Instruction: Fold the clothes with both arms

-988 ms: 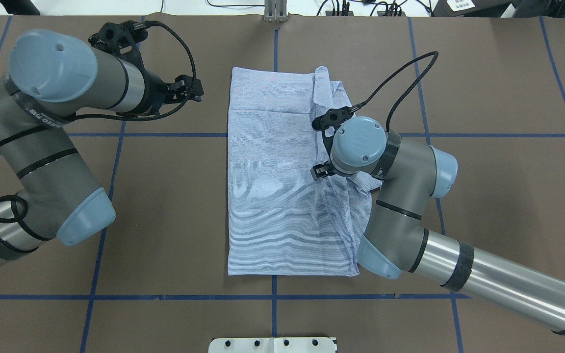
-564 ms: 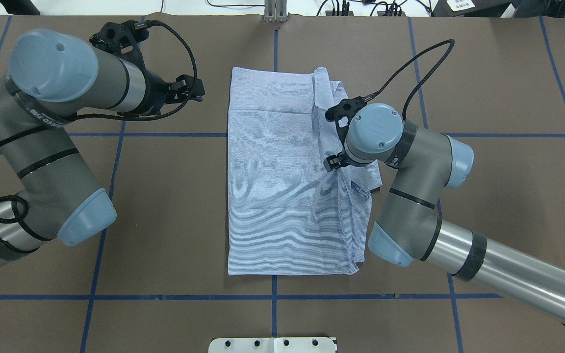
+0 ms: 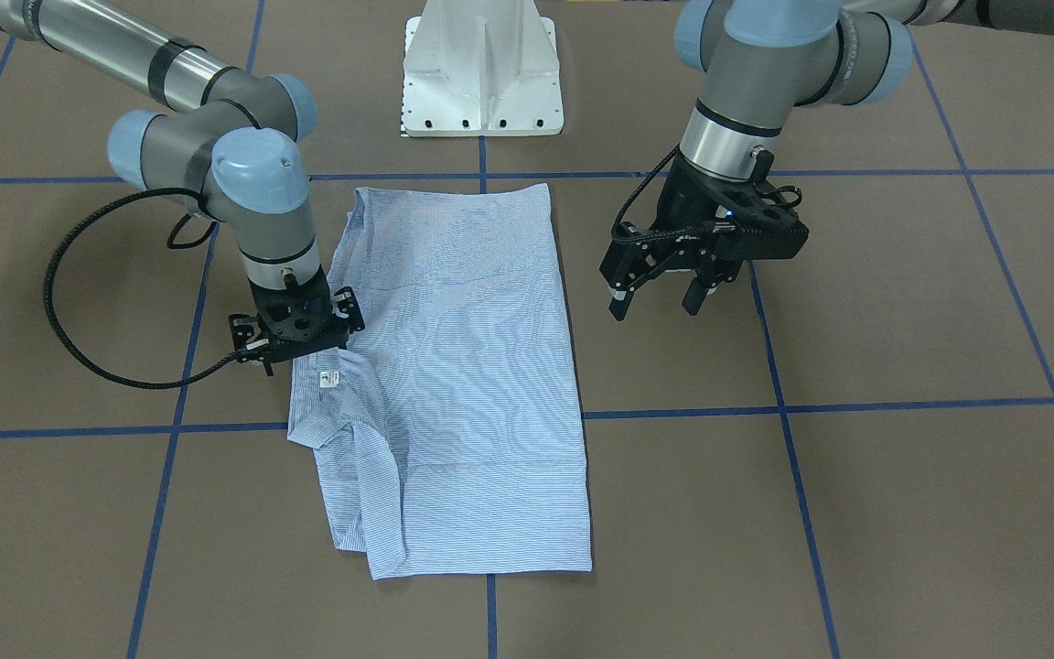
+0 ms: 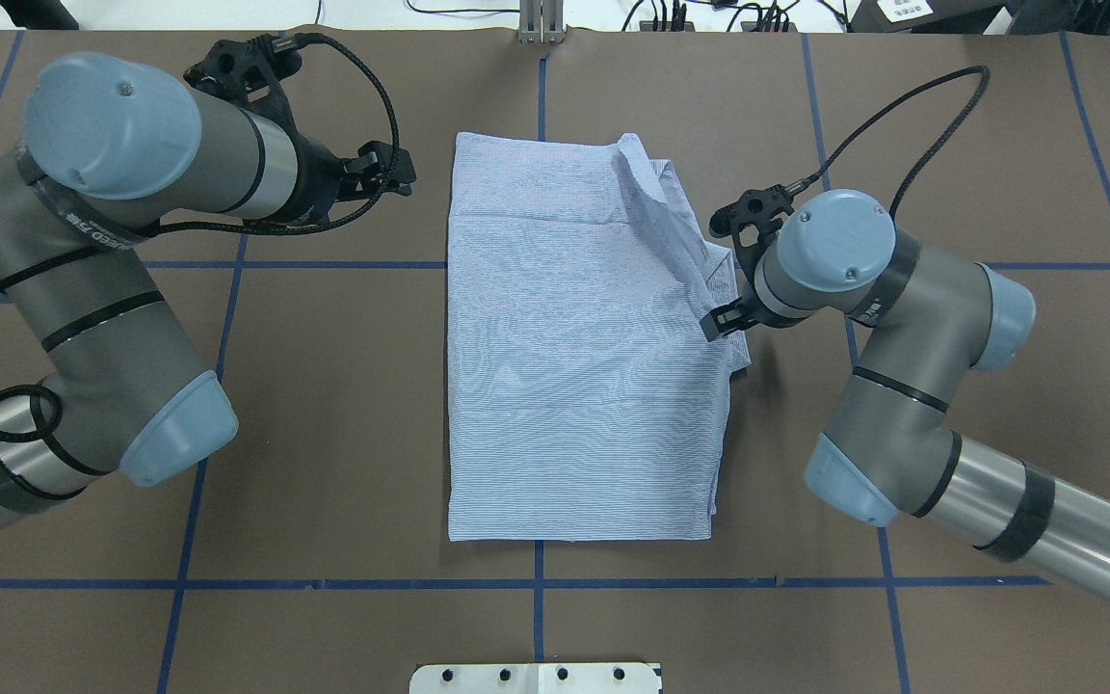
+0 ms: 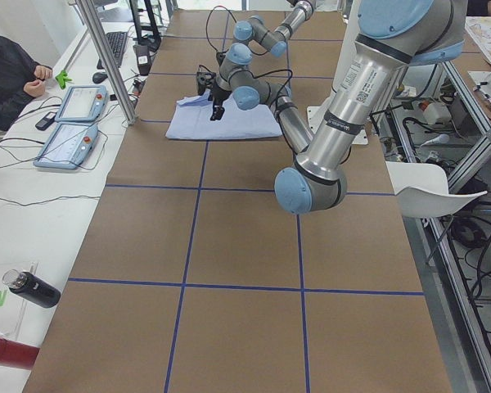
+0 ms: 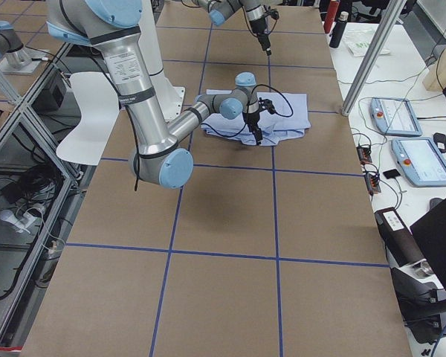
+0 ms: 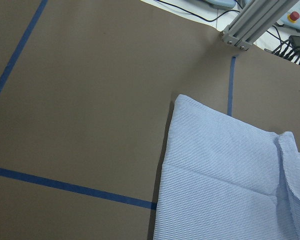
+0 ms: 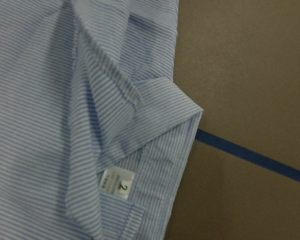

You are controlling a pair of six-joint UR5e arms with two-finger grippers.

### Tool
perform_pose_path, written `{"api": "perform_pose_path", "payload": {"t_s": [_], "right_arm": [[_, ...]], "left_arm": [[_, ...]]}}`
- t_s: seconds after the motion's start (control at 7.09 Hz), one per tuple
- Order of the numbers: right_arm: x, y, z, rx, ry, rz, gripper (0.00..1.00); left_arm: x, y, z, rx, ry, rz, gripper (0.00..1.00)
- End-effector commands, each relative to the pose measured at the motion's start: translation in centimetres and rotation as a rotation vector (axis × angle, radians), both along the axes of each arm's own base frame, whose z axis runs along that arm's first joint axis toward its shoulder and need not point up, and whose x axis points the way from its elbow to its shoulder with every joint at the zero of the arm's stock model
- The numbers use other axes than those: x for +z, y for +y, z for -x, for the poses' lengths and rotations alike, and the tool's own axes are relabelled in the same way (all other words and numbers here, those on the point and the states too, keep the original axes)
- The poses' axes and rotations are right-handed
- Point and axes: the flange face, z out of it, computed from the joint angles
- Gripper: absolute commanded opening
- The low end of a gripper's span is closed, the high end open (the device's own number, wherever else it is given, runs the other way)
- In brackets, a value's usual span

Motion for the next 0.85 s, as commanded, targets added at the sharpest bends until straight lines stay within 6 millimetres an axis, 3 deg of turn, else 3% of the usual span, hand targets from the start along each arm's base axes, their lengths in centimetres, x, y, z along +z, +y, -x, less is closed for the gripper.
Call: {"api": "perform_pose_path", "payload": {"t_s": [0.0, 0.28, 0.42, 0.71], "right_arm": [[2.1, 2.0, -2.7, -0.007, 0.007, 0.019, 1.00], [0.9, 2.0, -2.8, -0.029, -0.036, 0.034, 1.00], [-1.6, 0.2, -2.2, -0.012, -0.061, 0.013, 1.00], [-4.1, -3.0, 2.0, -0.010, -0.065, 0.009, 1.00]], "left_arm": [[-0.8, 0.4, 0.4, 0.000, 0.015, -0.012, 1.00], [-0.9, 0.4, 0.4, 0.000, 0.016, -0.013, 1.00], [-0.8, 0.5, 0.5, 0.000, 0.012, -0.011, 1.00], [-1.2, 0.7, 0.9, -0.004, 0.007, -0.011, 1.00]]}}
